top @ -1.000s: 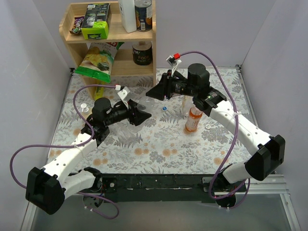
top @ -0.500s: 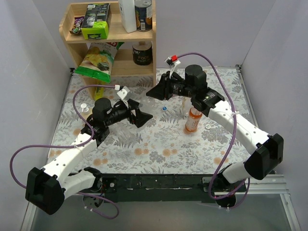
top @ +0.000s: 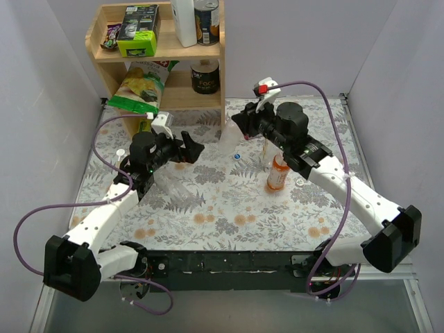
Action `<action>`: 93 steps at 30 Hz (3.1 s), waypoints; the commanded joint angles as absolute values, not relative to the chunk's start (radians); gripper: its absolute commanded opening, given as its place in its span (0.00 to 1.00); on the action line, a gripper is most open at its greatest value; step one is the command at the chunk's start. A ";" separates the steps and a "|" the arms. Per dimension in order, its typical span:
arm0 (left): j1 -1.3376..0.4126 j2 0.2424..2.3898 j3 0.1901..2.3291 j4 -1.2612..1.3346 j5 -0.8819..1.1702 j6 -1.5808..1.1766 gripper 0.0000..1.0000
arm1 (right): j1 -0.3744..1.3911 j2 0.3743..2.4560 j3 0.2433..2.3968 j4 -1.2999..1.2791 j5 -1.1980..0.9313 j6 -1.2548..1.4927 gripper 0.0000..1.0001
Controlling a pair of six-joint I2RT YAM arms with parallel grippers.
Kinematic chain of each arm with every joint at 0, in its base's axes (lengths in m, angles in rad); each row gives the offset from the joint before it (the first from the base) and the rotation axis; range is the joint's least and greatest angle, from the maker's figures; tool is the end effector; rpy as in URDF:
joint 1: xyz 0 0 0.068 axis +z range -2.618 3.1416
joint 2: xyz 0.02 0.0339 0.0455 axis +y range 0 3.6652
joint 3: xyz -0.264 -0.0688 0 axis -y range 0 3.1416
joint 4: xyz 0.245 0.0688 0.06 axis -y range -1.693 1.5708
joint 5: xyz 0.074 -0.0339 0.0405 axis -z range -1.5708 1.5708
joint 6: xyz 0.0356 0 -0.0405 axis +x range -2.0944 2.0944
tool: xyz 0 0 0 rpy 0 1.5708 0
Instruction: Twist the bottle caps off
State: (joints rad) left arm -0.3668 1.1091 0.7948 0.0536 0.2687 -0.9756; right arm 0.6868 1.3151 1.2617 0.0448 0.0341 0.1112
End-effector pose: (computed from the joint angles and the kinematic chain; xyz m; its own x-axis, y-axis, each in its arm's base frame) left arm 0.2380 -0.1016 0.3033 -0.6195 -0.6172 -0.4851 0.1289 0.5296 -0.8384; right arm 0.2410 0.1960 0.4148 -0.0740 0.0827 -0.9938 -0.6028 0.7901 0.1107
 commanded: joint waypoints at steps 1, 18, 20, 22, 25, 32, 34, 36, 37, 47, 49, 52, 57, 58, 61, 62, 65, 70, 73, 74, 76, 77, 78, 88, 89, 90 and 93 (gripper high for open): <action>-0.256 1.167 0.847 -0.054 0.133 -1.100 0.98 | 0.732 1.412 1.288 0.141 0.127 0.014 0.01; -0.221 1.190 0.854 -0.057 0.126 -1.083 0.98 | 0.787 1.684 1.365 0.213 0.159 -0.051 0.01; -0.219 1.195 0.856 -0.055 0.136 -1.083 0.98 | 0.787 1.697 1.367 0.219 0.167 -0.055 0.01; -0.219 1.197 0.859 -0.057 0.143 -1.083 0.98 | 0.787 1.712 1.367 0.221 0.179 -0.057 0.01; -0.219 1.197 0.858 -0.060 0.146 -1.080 0.98 | 0.787 1.727 1.365 0.209 0.193 -0.055 0.01; -0.219 1.192 0.861 -0.057 0.152 -1.077 0.98 | 0.787 1.730 1.351 0.186 0.213 -0.032 0.20; -0.219 1.193 0.859 -0.057 0.156 -1.077 0.98 | 0.787 1.720 1.350 0.181 0.218 -0.028 0.37; -0.219 1.193 0.862 -0.057 0.160 -1.077 0.98 | 0.784 1.714 1.351 0.178 0.221 -0.026 0.46; -0.219 1.195 0.862 -0.057 0.161 -1.077 0.98 | 0.785 1.710 1.354 0.170 0.225 -0.025 0.51; -0.219 1.193 0.862 -0.057 0.169 -1.072 0.98 | 0.782 1.680 1.381 0.155 0.232 -0.026 0.62; -0.221 1.193 0.862 -0.057 0.170 -1.072 0.98 | 0.781 1.677 1.391 0.155 0.232 -0.035 0.63; -0.219 1.192 0.862 -0.057 0.173 -1.071 0.98 | 0.781 1.675 1.410 0.146 0.229 -0.049 0.73; -0.219 1.186 0.861 -0.051 0.175 -1.065 0.98 | 0.782 1.649 1.424 0.146 0.226 -0.077 0.89; -0.219 1.177 0.859 -0.048 0.172 -1.063 0.98 | 0.787 1.644 1.425 0.144 0.227 -0.083 0.90; -0.219 1.152 0.848 -0.032 0.161 -1.055 0.98 | 0.849 1.614 1.430 0.140 0.276 -0.112 0.90; -0.219 1.144 0.842 -0.023 0.157 -1.052 0.98 | 0.870 1.606 1.425 0.137 0.294 -0.136 0.90; -0.219 1.111 0.833 -0.006 0.143 -1.043 0.98 | 0.942 1.569 1.404 0.123 0.330 -0.120 0.89; -0.219 1.043 0.802 0.040 0.080 -1.029 0.98 | 1.061 1.506 1.301 0.130 0.344 -0.054 0.87; -0.219 0.994 0.779 0.066 0.042 -1.026 0.98 | 1.110 1.502 1.243 0.130 0.339 -0.008 0.87; -0.221 0.983 0.776 0.071 0.034 -1.026 0.98 | 1.118 1.502 1.230 0.130 0.334 0.001 0.87; -0.219 0.963 0.772 0.072 0.014 -1.028 0.98 | 1.126 1.514 1.191 0.146 0.304 0.050 0.87; -0.221 0.960 0.772 0.071 0.012 -1.028 0.98 | 1.126 1.520 1.184 0.147 0.299 0.063 0.87; -0.219 0.959 0.773 0.071 0.012 -1.026 0.98 | 1.126 1.535 1.183 0.146 0.299 0.075 0.87; -0.219 0.954 0.775 0.063 -0.026 -1.026 0.98 | 1.126 1.698 1.272 0.150 0.191 0.104 0.89; -0.221 0.956 0.775 0.058 -0.037 -1.026 0.98 | 1.126 1.718 1.288 0.138 0.175 0.107 0.89; -0.219 0.954 0.776 0.055 -0.041 -1.028 0.98 | 1.126 1.753 1.310 0.137 0.158 0.118 0.89; -0.221 0.953 0.778 0.048 -0.066 -1.028 0.98 | 1.127 1.819 1.348 0.143 0.124 0.126 0.89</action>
State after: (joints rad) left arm -0.2188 0.9760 0.7776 0.0563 -0.0082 -1.0431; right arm 1.1255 1.7481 1.2667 0.1143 0.1951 0.0978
